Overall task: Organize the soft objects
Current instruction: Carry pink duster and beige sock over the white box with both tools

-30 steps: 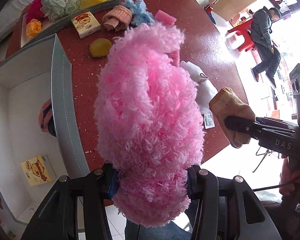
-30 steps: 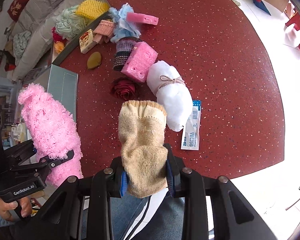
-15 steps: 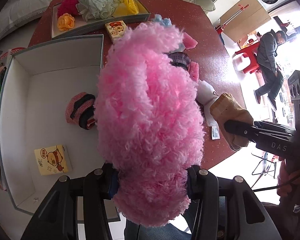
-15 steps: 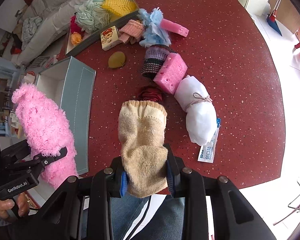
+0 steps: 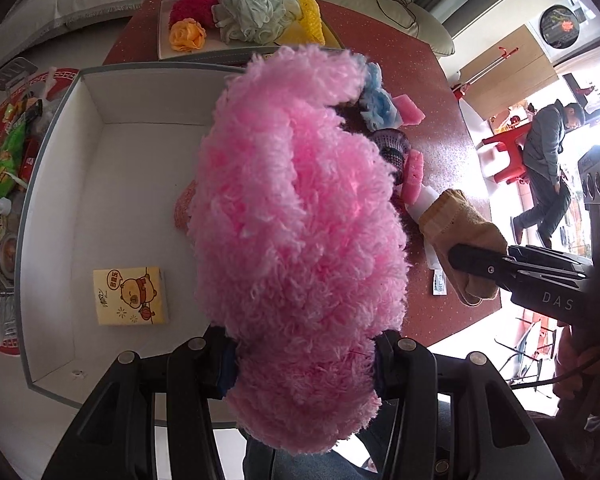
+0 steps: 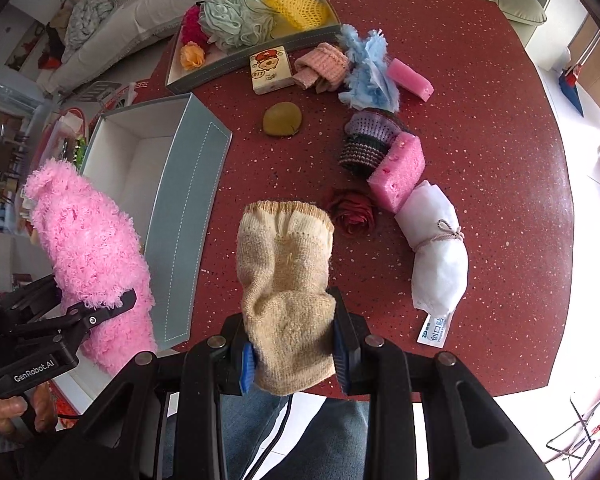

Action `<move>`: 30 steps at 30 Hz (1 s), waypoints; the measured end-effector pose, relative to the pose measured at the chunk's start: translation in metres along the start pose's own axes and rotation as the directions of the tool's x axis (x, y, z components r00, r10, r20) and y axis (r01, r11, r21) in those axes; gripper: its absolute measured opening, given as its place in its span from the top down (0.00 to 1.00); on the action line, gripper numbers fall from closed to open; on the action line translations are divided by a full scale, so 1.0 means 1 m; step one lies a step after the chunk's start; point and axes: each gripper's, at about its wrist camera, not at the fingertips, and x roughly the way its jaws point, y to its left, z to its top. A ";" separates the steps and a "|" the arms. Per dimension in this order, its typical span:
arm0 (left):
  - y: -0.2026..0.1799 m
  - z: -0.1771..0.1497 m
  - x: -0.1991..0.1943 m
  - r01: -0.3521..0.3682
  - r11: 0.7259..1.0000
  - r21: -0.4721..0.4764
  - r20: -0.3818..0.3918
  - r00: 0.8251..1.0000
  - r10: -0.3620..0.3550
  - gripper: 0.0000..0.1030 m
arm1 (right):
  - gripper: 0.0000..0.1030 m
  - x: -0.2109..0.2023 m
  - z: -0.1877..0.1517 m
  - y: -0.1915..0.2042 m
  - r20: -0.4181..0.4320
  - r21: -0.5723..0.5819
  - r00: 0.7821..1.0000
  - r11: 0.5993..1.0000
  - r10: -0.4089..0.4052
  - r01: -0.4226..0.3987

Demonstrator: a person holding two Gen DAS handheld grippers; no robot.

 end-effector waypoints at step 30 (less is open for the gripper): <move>0.104 -0.039 -0.031 -0.098 0.942 -0.322 0.115 0.983 0.142 0.51 | 0.68 0.012 0.053 0.209 -0.009 -0.470 0.998 0.881 0.056 -0.053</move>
